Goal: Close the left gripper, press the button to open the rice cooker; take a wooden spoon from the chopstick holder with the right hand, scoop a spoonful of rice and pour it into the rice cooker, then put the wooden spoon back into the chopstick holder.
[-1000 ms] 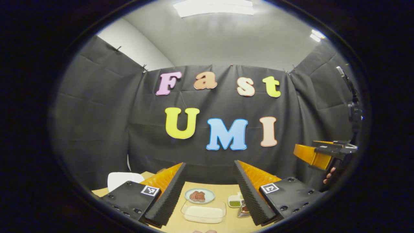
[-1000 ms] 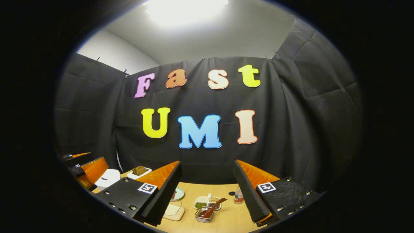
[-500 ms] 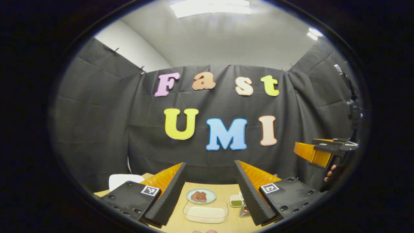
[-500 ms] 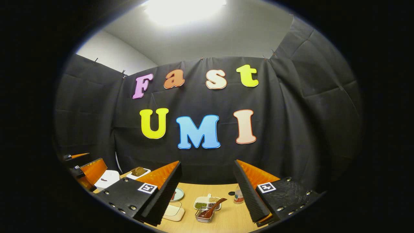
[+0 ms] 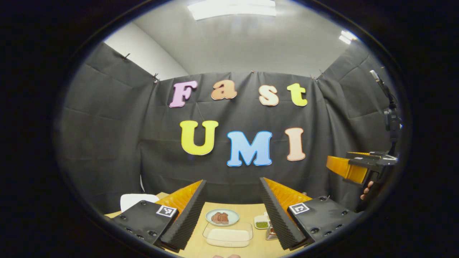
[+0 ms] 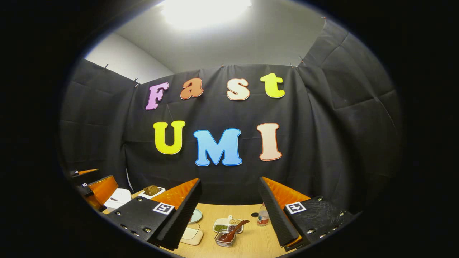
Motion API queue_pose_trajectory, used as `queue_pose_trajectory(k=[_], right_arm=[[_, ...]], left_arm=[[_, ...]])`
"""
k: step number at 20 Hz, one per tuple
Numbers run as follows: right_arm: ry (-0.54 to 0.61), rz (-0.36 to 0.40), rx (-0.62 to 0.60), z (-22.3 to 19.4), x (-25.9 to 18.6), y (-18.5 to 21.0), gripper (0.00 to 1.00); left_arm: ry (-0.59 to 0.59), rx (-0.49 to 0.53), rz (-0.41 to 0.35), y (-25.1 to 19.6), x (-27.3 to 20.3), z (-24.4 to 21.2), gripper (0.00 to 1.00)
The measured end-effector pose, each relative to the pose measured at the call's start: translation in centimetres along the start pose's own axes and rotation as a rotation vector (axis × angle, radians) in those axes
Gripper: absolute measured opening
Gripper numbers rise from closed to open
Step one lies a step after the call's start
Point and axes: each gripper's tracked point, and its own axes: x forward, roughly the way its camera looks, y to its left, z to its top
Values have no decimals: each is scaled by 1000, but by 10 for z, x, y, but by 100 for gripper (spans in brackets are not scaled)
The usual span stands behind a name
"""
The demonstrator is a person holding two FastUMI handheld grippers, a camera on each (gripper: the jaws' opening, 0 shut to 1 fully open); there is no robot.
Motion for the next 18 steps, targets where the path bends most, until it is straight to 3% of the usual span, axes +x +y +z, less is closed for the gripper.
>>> queue_pose_trajectory(k=[12, 13, 14, 18], right_arm=[[81, -1, 5, -51, -13, -7, 97], [93, 5, 10, -56, -13, -5, 97], [102, 18, 15, -63, -13, -1, 97], [119, 68, 17, -79, -7, 15, 97]], left_arm=[[39, 10, -36, 0, -7, -34, 98], [40, 14, -34, 4, -8, -38, 92], [52, 20, -32, 9, -8, -43, 98], [110, 62, -16, 38, 0, -68, 97]])
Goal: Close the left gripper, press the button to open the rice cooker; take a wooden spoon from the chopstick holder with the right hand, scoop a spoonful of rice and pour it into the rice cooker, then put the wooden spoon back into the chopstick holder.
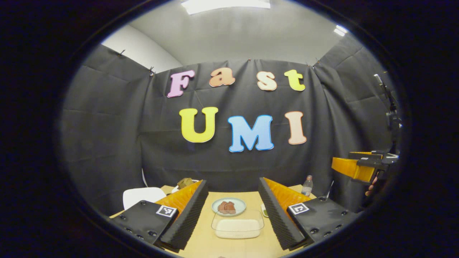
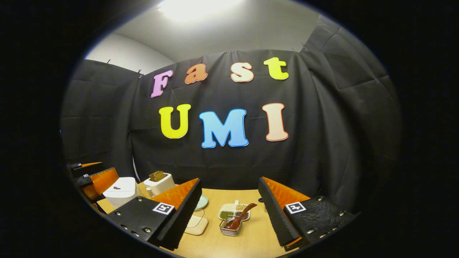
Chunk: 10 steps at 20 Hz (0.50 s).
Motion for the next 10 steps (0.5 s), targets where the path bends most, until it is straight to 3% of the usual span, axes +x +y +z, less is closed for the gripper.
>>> queue_pose_trajectory(k=[4, 7, 8, 10], right_arm=[[12, -22, -6, -1, 10, 18, 97], [23, -65, 7, -2, 21, 37, 97], [24, -78, 3, -4, 26, 44, 97], [39, -102, -7, -10, 34, 59, 97]], left_arm=[[45, -2, -34, 30, 21, -18, 71], [129, -38, -38, 73, 45, -46, 9], [150, -59, -31, 90, 51, -54, 14], [212, -138, -68, 122, 64, -76, 8]])
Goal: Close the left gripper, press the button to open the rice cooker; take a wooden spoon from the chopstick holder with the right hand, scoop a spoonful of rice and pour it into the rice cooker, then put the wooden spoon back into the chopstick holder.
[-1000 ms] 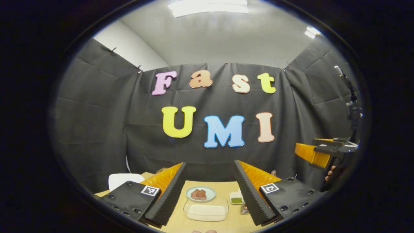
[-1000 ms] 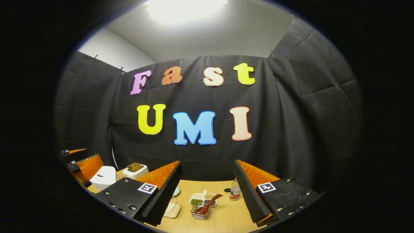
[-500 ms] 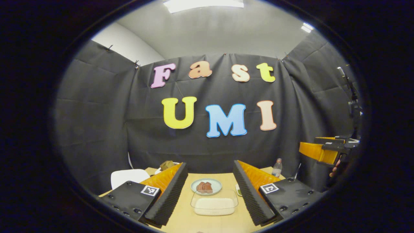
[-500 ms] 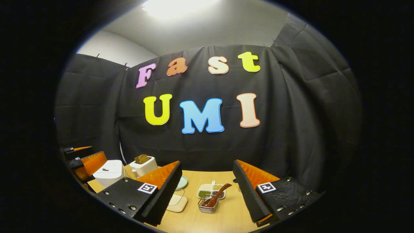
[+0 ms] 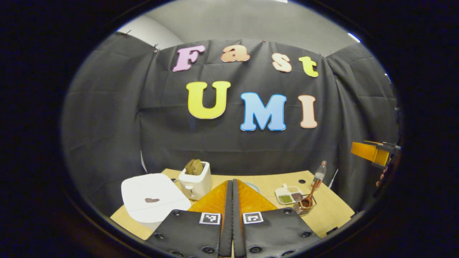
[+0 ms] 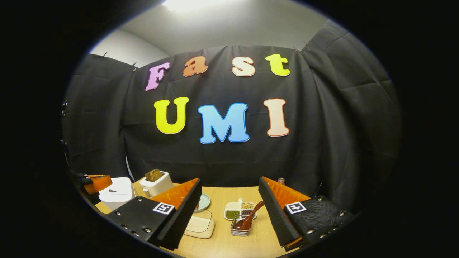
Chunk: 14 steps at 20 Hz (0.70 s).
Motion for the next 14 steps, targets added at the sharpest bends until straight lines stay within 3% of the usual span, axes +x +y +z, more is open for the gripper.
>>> queue_pose_trajectory(k=[3, 4, 7, 13, 14], right_arm=[[0, -37, 7, -2, 6, 20, 97], [2, -39, 7, -5, 7, 28, 97], [19, -62, -8, -12, 10, 40, 97], [35, -46, -11, -10, 22, 53, 97], [30, -50, -16, -7, 23, 50, 97]], left_arm=[[120, -92, 21, 71, 18, -32, 5], [146, -114, 37, 94, 21, -37, 9], [221, -123, 98, 154, 31, -61, 9], [328, -242, 173, 225, 67, -101, 12], [338, -244, 184, 231, 72, -104, 9]])
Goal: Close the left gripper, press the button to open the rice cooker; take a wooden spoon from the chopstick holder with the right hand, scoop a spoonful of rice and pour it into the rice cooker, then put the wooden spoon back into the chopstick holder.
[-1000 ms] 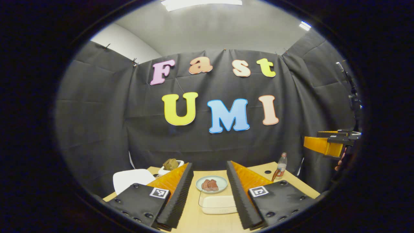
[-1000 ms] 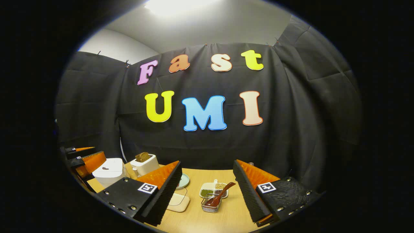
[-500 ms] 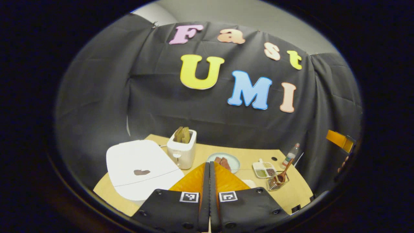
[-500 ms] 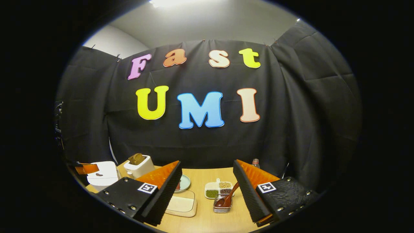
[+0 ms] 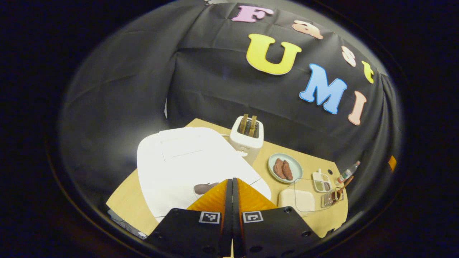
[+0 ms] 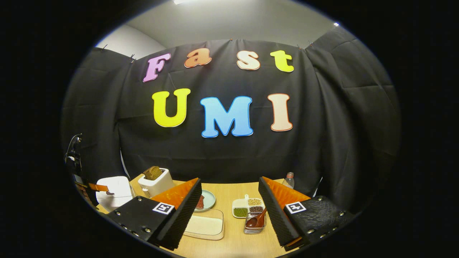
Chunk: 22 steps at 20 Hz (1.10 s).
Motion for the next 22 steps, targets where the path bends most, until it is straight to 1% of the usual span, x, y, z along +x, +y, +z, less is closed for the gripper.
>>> queue_pose_trajectory(k=[3, 5, 7, 8, 9, 10, 11, 12, 13, 15, 18, 22], right_arm=[[-2, -15, 3, 4, 3, -9, 97], [0, -24, 6, 5, 6, -16, 97], [3, -31, 6, 4, 8, -21, 97], [-1, -32, 5, 4, 8, -23, 97], [-5, -28, 1, 6, 8, -23, 97], [-10, -19, -4, 7, 9, -22, 97], [-15, -12, -12, 9, 10, -22, 97], [-18, -6, -17, 9, 11, -23, 97], [-20, 4, -17, 10, 13, -21, 97], [-23, 19, -15, 11, 15, -21, 97], [-34, 34, -15, 13, 18, -25, 97], [-38, 39, -12, 11, 22, -36, 97]], left_arm=[[39, 36, 64, 18, 20, -12, 9], [83, 16, 67, 19, 30, -25, 9], [63, 39, 70, 19, 28, -21, 9], [55, 57, 79, 19, 23, -19, 6], [16, 69, 92, 17, 15, -9, 9], [-50, 75, 108, 15, 7, 8, 9], [-126, 83, 125, 13, -2, 28, 10], [-215, 93, 126, 8, -15, 51, 10], [-287, 92, 114, -1, -32, 68, 32], [-405, 100, 123, -13, -60, 99, 77], [-487, 99, 100, -37, -91, 123, 96], [-594, 124, 69, -73, -132, 136, 96]])
